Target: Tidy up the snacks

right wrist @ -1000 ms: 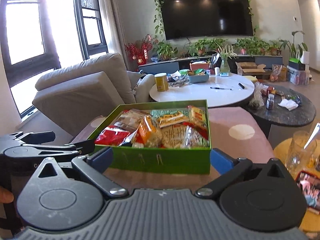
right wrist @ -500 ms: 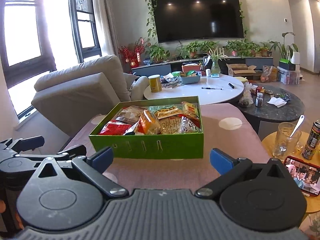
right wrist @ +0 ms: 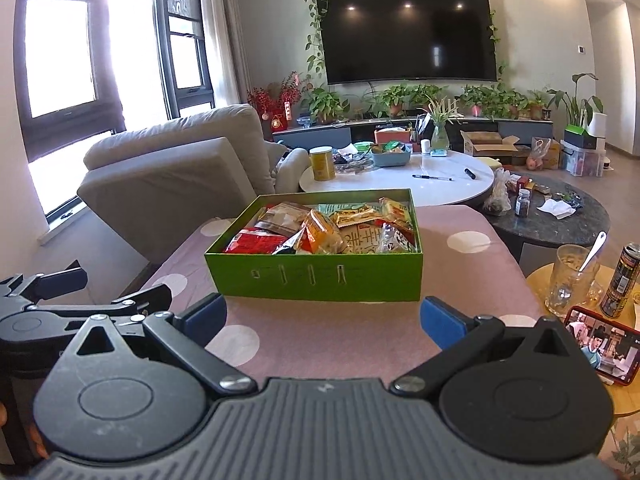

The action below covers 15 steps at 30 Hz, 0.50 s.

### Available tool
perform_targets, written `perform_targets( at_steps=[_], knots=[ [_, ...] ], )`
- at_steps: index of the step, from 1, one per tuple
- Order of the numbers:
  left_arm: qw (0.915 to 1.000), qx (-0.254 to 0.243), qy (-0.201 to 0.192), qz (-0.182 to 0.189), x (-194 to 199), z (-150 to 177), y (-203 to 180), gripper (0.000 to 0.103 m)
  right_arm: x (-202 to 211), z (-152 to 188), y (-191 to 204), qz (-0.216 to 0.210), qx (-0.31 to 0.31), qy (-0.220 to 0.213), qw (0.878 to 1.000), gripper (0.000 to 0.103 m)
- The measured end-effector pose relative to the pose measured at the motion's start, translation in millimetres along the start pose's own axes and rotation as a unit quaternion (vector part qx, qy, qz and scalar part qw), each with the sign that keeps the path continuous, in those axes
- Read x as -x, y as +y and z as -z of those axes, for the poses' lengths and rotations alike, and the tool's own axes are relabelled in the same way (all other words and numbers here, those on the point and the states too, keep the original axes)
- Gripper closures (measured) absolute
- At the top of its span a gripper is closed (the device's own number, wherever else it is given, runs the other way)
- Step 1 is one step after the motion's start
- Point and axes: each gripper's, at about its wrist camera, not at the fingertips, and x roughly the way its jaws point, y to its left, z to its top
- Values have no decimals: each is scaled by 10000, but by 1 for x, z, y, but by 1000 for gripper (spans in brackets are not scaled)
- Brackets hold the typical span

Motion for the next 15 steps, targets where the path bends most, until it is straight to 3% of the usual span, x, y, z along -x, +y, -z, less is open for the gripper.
perform_targets(
  at_steps=[15],
  knots=[
    [9999, 126, -21, -13, 0, 1, 3, 0, -4, 4, -2, 82, -107, 133, 9998, 23]
  ],
)
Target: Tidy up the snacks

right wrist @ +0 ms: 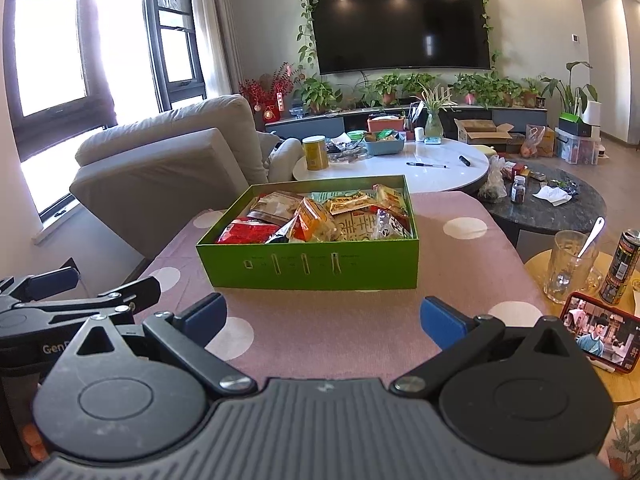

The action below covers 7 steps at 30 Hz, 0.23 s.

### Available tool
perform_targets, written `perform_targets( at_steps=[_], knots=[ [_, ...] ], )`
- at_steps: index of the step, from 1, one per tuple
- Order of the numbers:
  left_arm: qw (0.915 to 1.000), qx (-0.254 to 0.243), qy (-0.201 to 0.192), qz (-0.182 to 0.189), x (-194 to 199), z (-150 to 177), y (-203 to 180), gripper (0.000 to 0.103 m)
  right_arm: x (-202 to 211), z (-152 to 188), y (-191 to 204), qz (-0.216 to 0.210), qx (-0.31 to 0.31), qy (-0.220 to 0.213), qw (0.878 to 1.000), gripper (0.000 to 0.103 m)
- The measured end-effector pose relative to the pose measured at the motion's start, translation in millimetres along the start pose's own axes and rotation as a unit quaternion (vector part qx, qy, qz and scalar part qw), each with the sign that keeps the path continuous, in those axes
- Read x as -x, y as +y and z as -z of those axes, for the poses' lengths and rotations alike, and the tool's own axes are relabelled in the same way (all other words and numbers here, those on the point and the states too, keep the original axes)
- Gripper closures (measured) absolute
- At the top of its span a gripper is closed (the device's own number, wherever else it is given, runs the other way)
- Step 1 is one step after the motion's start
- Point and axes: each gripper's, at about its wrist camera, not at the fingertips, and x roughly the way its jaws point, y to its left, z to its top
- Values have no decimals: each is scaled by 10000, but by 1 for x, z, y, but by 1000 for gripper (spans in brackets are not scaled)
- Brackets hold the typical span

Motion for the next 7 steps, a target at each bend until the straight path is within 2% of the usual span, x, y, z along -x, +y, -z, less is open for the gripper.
perform_targets(
  at_steps=[7],
  knots=[
    [10000, 26, 4, 0, 0, 1, 1, 0, -1, 1, 2, -17, 13, 21, 10000, 23]
  ],
)
